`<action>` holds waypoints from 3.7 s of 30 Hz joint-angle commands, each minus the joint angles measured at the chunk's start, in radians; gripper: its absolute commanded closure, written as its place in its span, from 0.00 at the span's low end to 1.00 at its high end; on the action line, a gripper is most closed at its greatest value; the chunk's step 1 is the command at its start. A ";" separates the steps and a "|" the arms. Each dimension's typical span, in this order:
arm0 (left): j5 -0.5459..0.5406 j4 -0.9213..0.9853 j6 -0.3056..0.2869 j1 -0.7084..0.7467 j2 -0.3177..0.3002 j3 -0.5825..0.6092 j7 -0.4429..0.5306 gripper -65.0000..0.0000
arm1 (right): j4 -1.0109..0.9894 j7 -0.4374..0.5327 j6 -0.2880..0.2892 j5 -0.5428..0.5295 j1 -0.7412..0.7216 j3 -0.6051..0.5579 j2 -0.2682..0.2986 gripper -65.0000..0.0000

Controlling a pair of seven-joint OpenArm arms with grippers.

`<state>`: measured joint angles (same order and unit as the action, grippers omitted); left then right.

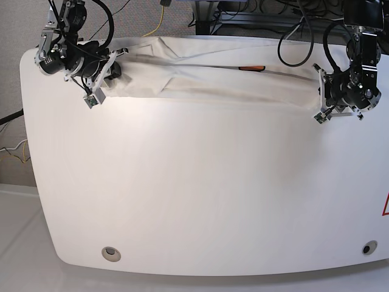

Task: Fold the T-shirt properly
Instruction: 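Lift both gripped edges and pull them toward the collar, folding the shirt, then open the left gripper and move it back from the folded edge, then grasp the band ends with both grippers and pull them apart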

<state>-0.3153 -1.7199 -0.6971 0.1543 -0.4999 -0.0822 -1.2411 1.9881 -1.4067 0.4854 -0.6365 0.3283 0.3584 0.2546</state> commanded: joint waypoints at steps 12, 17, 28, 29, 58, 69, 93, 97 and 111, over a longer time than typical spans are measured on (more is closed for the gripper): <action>0.009 -0.013 -0.001 0.040 0.005 -0.014 0.004 0.92 | 0.015 0.010 -0.004 -0.007 0.005 0.003 0.007 1.00; 0.092 -0.013 -0.001 0.035 0.036 -0.014 0.007 0.87 | 0.014 0.010 -0.006 -0.004 0.002 0.003 0.005 1.00; 0.272 -0.016 -0.001 0.034 0.109 -0.012 0.042 0.60 | 0.014 0.010 -0.006 -0.004 0.002 0.004 0.002 1.00; 0.278 -0.016 -0.001 0.031 0.111 -0.012 0.042 0.57 | 0.014 0.010 -0.006 -0.004 0.002 0.006 0.002 1.00; 0.285 -0.018 -0.001 -0.029 0.105 -0.015 0.036 0.06 | 0.012 0.010 -0.006 -0.004 0.001 0.009 0.001 0.28; 0.285 -0.053 -0.001 -0.088 0.103 -0.040 0.007 0.06 | 0.014 0.010 -0.006 -0.007 -0.018 0.009 0.001 0.27; 0.285 -0.094 -0.001 -0.126 0.116 -0.077 0.004 0.06 | 0.020 0.010 -0.006 -0.128 -0.061 0.083 0.001 0.27; 0.285 -0.128 -0.001 -0.118 0.151 -0.077 0.004 0.06 | 0.020 0.010 -0.006 -0.142 -0.057 0.106 0.007 0.27; 0.285 -0.164 -0.001 -0.006 0.148 -0.078 -0.001 0.06 | 0.020 0.010 -0.006 -0.142 -0.008 0.104 0.010 0.27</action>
<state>-0.0269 -1.8599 -0.6971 0.1444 -0.3389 -0.1547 -1.2449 1.9884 -1.4132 0.4782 -0.7635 0.3183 0.4572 0.2520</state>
